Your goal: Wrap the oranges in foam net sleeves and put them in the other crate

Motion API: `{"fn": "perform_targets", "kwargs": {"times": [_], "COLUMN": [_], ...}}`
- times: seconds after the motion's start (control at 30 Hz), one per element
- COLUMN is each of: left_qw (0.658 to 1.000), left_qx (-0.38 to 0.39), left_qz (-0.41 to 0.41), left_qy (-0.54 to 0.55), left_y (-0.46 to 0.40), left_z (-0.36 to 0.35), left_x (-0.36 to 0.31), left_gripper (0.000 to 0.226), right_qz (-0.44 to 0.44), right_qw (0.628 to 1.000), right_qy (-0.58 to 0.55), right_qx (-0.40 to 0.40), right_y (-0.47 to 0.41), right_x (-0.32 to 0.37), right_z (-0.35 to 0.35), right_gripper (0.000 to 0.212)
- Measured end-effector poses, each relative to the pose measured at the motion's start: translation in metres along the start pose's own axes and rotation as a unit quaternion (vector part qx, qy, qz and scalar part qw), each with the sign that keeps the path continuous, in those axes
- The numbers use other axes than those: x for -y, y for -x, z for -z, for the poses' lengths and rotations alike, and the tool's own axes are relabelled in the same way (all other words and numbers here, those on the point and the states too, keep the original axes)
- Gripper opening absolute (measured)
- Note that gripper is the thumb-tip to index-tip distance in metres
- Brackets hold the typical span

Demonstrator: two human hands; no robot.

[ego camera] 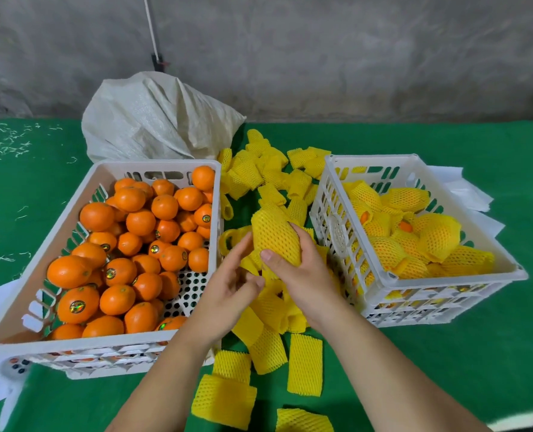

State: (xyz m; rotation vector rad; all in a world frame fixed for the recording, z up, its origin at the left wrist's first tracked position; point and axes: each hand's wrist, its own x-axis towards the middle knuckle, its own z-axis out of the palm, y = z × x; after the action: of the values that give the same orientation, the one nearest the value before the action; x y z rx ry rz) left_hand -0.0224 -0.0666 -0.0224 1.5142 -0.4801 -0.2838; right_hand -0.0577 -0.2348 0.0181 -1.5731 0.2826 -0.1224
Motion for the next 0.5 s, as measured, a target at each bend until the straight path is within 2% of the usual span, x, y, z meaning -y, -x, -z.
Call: {"fn": "perform_targets", "kwargs": {"times": [0.07,0.13,0.23,0.3,0.37,0.43,0.5], "left_qw": [0.999,0.992,0.974,0.96,0.947,0.947,0.954], "left_qx": [-0.033,-0.035,-0.034,-0.051,-0.041,-0.034,-0.041], "left_qz": [0.005,-0.003,-0.017,-0.038,-0.064,-0.073,-0.063], "left_qy": [-0.033,-0.121,-0.225,-0.273,-0.311,-0.311,-0.289], "left_y": [-0.008,-0.02,-0.034,-0.037,-0.037,-0.037,-0.036], "left_z": [0.009,0.021,0.03,0.03,0.03,0.031,0.033], "left_x": [-0.003,-0.001,0.005,0.012,0.02,0.026,0.026], "left_gripper": [0.053,0.037,0.028,0.027,0.024,0.022,0.021], "right_qz": [0.018,0.039,0.039,-0.027,-0.081,-0.045,-0.031], "right_qw": [0.998,0.989,0.944,0.909,0.871,0.837,0.818], "right_qy": [0.026,0.052,0.112,0.197,0.33,0.451,0.509], "right_qx": [-0.06,-0.136,-0.308,-0.365,-0.355,-0.307,-0.266], "right_y": [-0.011,-0.028,-0.055,-0.064,-0.065,-0.064,-0.066], "right_x": [0.008,0.017,0.018,0.004,-0.016,-0.029,-0.034], "right_z": [0.034,0.08,0.143,0.164,0.168,0.164,0.162], "right_gripper": [0.081,0.088,0.096,0.105,0.108,0.105,0.102]}}
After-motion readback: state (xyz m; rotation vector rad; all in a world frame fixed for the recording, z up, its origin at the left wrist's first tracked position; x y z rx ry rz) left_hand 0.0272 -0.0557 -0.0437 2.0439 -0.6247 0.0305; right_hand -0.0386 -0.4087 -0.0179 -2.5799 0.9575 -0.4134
